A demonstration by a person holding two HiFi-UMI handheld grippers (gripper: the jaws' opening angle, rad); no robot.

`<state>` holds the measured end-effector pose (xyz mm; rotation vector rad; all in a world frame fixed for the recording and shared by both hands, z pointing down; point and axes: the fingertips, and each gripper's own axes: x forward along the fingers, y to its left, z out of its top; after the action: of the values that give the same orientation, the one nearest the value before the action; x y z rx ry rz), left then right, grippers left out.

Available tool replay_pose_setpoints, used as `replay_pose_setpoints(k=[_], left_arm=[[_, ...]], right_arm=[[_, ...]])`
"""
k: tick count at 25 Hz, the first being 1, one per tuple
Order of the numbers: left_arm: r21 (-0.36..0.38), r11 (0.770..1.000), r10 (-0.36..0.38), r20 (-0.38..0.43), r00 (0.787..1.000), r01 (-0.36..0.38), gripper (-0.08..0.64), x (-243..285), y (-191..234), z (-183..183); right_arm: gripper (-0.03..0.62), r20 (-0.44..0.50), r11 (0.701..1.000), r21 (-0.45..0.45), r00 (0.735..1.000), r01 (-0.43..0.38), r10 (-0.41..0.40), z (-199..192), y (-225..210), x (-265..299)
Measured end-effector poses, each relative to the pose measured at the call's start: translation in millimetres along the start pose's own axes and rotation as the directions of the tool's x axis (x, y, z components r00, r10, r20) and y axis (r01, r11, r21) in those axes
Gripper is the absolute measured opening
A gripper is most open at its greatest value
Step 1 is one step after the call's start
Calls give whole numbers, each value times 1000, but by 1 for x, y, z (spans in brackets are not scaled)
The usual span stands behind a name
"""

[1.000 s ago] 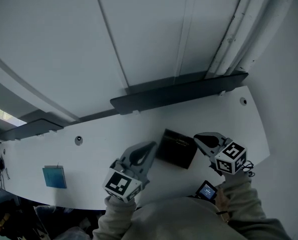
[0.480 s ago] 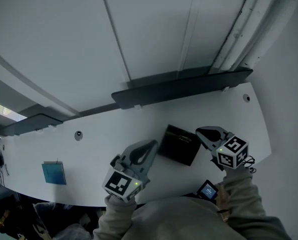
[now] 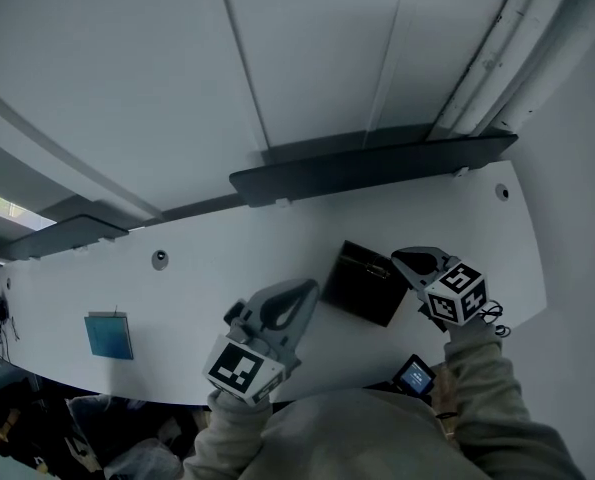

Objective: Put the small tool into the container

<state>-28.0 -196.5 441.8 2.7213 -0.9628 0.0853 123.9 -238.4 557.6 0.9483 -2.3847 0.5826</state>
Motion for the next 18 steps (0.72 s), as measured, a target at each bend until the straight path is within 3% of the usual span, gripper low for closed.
replay_pose_setpoints(k=[15,18], left_arm=[[-26,1000,-2,2,1000,2,2,-4,2,-9],[-45,999,-6,-3,1000,6,2,-7,3,-13]], right_arm=[[26,-132,999,-41,991,26,-31,-47,-9,27],[55,-173,1000,-17,985,-6,3,-60,-6,33]])
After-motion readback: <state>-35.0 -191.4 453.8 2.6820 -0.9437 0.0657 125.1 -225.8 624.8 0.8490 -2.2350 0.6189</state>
